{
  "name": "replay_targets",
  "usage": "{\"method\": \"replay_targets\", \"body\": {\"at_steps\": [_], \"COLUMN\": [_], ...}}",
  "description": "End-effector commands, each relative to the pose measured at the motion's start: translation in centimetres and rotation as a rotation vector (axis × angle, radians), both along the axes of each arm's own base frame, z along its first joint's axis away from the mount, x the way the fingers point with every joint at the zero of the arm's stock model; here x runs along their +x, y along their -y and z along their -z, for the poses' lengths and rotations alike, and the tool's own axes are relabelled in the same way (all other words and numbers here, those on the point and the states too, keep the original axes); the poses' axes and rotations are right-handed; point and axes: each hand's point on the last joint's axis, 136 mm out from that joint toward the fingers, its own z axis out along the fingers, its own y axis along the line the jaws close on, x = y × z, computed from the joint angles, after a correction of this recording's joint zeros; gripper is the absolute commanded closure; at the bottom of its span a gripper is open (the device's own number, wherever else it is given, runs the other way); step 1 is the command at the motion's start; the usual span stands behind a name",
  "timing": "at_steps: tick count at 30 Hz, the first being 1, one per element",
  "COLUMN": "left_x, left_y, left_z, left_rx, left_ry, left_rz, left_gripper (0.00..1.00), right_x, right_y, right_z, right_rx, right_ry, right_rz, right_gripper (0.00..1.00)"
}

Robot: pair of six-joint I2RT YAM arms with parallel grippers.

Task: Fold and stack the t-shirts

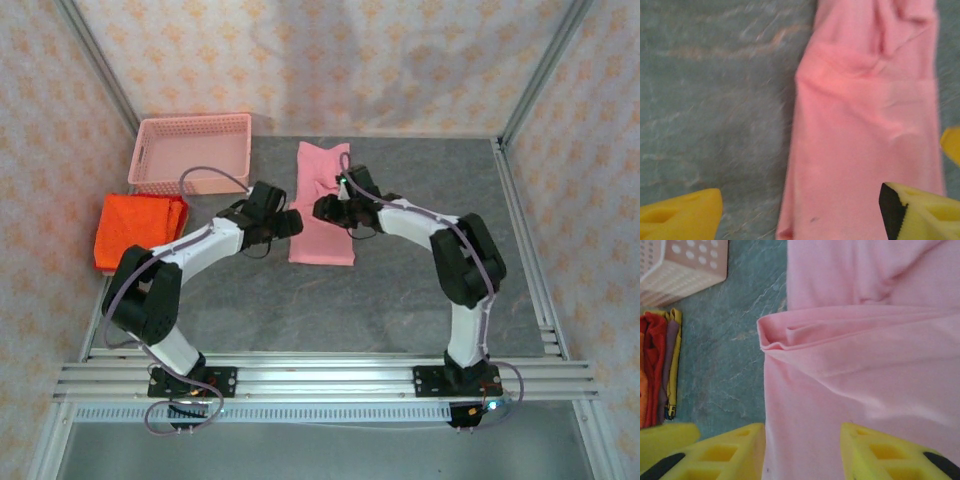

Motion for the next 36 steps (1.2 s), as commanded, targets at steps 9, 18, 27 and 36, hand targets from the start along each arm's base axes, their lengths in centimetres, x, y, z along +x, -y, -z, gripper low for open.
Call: {"method": "replay_targets", "body": {"at_steps": [9,18,27,36], "left_x": [-0.4,1.6,5.8,9.7], "left_y": [-0.7,0.1,2.5,4.6], "left_z": [0.9,0.7,0.8,2.4], "left_rx": [-0.009,-0.02,-0.132,-0.174], "left_ry": [0.014,0.03,0.033,-0.003], "left_rz": [-0.028,-0.011,0.014,0.049], "left_gripper": [0.27,0.29,0.4,0.87], "right_x": [5.1,4.3,4.7,5.8], "right_y": [0.5,1.6,4.2,4.9], "right_z": [5.0,4.3,-2.0,0.7], "right_rx": [-0.011,-0.012,-0.021,-0.022], "right_ry": [-0.093,-0.137,0.037,-0.04], "right_rz": [0.128,0.113,0.168,0.143], "right_gripper": [0.75,0.81,0.63,0.77]}}
